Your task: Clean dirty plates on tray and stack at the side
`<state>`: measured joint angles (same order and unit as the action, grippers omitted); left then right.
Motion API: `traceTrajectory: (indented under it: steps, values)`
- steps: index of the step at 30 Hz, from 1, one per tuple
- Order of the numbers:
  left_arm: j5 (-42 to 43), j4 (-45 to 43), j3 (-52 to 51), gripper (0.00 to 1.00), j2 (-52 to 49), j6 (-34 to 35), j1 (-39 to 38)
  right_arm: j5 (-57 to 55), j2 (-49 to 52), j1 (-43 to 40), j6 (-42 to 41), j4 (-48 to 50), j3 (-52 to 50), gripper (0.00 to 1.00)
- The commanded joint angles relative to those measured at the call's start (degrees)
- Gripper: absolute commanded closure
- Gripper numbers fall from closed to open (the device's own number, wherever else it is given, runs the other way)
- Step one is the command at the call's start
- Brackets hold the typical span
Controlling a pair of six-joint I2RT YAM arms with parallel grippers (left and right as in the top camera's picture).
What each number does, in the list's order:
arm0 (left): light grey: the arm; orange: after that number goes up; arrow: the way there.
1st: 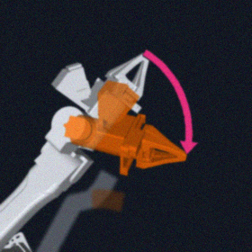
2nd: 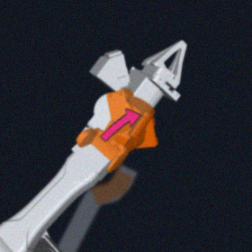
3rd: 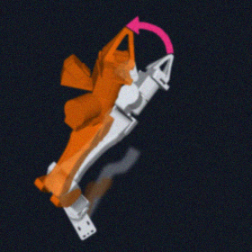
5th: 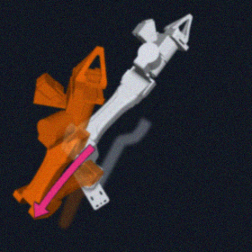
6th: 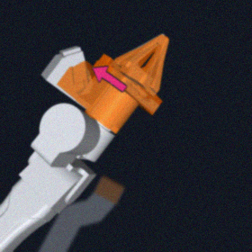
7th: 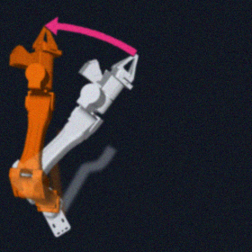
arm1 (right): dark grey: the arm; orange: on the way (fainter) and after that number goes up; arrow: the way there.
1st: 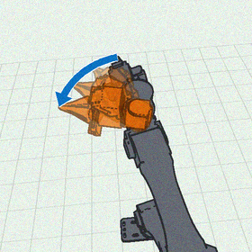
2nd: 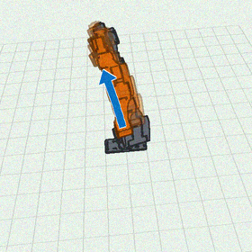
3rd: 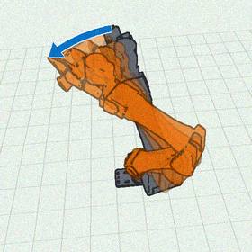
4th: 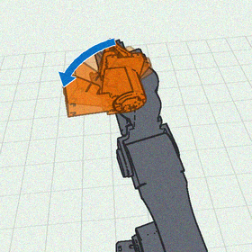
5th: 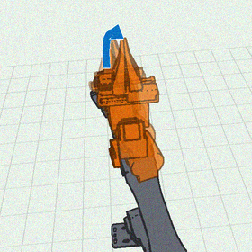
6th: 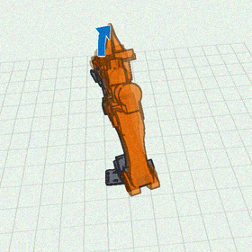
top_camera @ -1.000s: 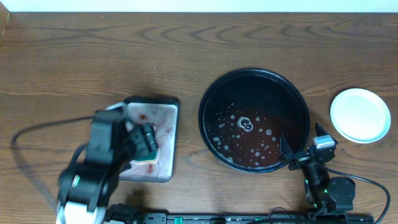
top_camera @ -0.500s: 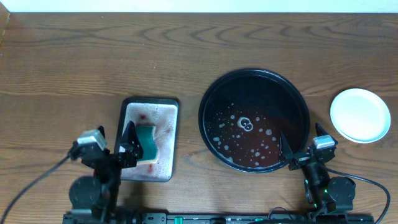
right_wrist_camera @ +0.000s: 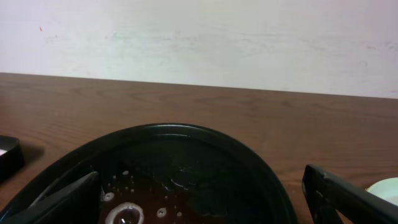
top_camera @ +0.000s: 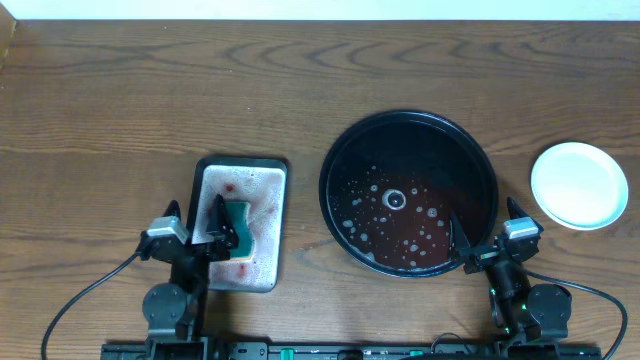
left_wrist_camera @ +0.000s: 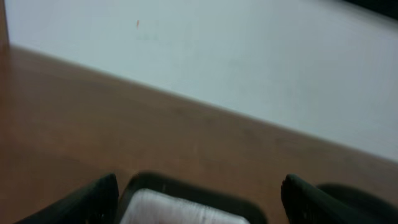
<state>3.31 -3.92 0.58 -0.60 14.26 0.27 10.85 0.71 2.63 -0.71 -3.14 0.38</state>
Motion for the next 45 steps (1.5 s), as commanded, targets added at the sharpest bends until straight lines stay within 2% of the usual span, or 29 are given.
traceTrajectory:
  steps: [1,8,12,45]
  values:
    - [0.5,0.6,-0.4,0.16,0.5,-1.0,-0.3,-0.1,-0.2,-0.5,0.6,-0.2,-0.1,0.01]
    - [0.5,2.8,-0.3,0.16,0.5,-0.9,-0.5,-0.1,-0.2,-0.5,0.6,-0.2,-0.1,0.01]
    - [0.5,7.7,-0.3,0.16,0.5,-0.9,-0.5,-0.1,-0.2,-0.5,0.6,-0.2,-0.1,0.01]
    - [0.5,7.7,-0.3,0.16,-0.9,-0.9,-0.5,-0.1,-0.2,-0.5,0.6,-0.2,-0.1,0.01]
